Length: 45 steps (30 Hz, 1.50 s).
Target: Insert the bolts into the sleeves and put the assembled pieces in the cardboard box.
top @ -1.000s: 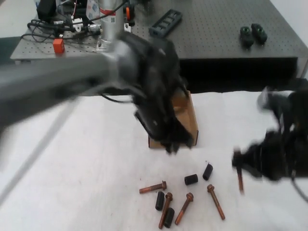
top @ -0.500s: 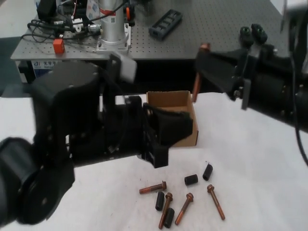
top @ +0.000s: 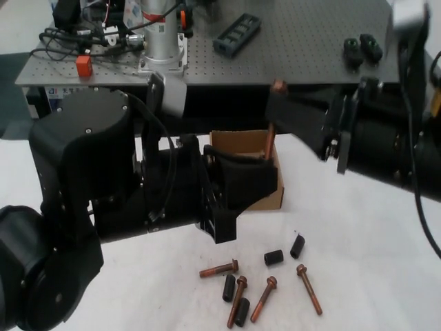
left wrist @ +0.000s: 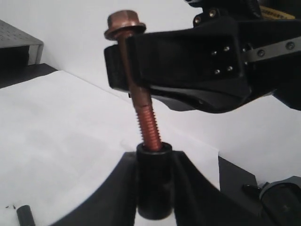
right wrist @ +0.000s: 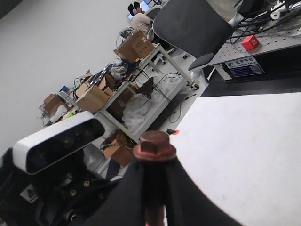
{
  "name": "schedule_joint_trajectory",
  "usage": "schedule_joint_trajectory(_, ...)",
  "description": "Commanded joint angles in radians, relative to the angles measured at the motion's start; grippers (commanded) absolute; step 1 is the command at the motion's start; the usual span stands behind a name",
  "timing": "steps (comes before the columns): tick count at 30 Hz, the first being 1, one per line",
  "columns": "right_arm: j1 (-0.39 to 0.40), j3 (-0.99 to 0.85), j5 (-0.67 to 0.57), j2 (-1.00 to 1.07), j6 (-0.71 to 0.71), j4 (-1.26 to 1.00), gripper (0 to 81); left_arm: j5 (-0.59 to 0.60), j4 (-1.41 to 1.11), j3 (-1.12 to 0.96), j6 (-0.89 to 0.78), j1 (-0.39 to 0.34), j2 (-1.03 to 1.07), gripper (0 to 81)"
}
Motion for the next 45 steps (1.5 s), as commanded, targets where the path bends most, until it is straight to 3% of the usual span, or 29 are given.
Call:
schedule_joint_trajectory(1,0.003,-0.006,-0.043,0.001,-0.045,0.048,2.6,0.008,-0.033,-0.008,-0.009,-0.001,-0.008,0.7)
schedule_joint_trajectory(8,0.003,-0.006,-0.199,0.001,-0.078,0.050,0.6,0.013,-0.027,-0.008,-0.009,-0.001,-0.008,0.7)
schedule_joint_trajectory(10,0.003,-0.006,-0.232,0.001,-0.099,0.048,12.0,0.011,-0.025,-0.008,-0.009,-0.001,-0.008,0.7)
schedule_joint_trajectory(13,0.003,-0.006,-0.228,0.001,-0.097,0.048,41.4,-0.032,-0.025,-0.008,-0.009,-0.001,-0.008,0.7)
schedule_joint_trajectory(14,-0.006,-0.006,-0.228,0.001,-0.097,0.054,44.4,-0.060,-0.025,-0.008,-0.006,-0.001,-0.008,0.7)
schedule_joint_trajectory(18,-0.086,-0.006,-0.228,-0.031,-0.114,0.119,39.8,-0.191,-0.025,-0.020,-0.013,0.007,0.016,0.7)
schedule_joint_trajectory(23,-0.248,-0.006,-0.210,-0.118,-0.257,0.348,39.8,-0.346,0.084,-0.169,-0.170,0.055,0.185,0.7)
schedule_joint_trajectory(27,-0.326,-0.006,-0.024,-0.151,-0.410,0.571,39.7,-0.411,0.391,-0.444,-0.179,0.084,0.407,0.7)
schedule_joint_trajectory(32,-0.335,-0.006,0.222,-0.136,-0.535,0.799,39.3,-0.415,0.775,-0.868,-0.110,0.086,0.719,0.7)
schedule_joint_trajectory(40,-0.334,-0.004,0.365,-0.103,-0.539,0.929,39.3,-0.408,1.026,-1.338,-0.113,0.086,1.059,0.5)
schedule_joint_trajectory(42,-0.334,-0.004,0.368,-0.094,-0.539,0.932,39.3,-0.408,1.062,-1.389,-0.124,0.086,1.096,4.7)
schedule_joint_trajectory(45,-0.334,-0.004,0.377,-0.079,-0.535,0.930,39.3,-0.407,1.075,-1.405,-0.136,0.086,1.110,17.4)
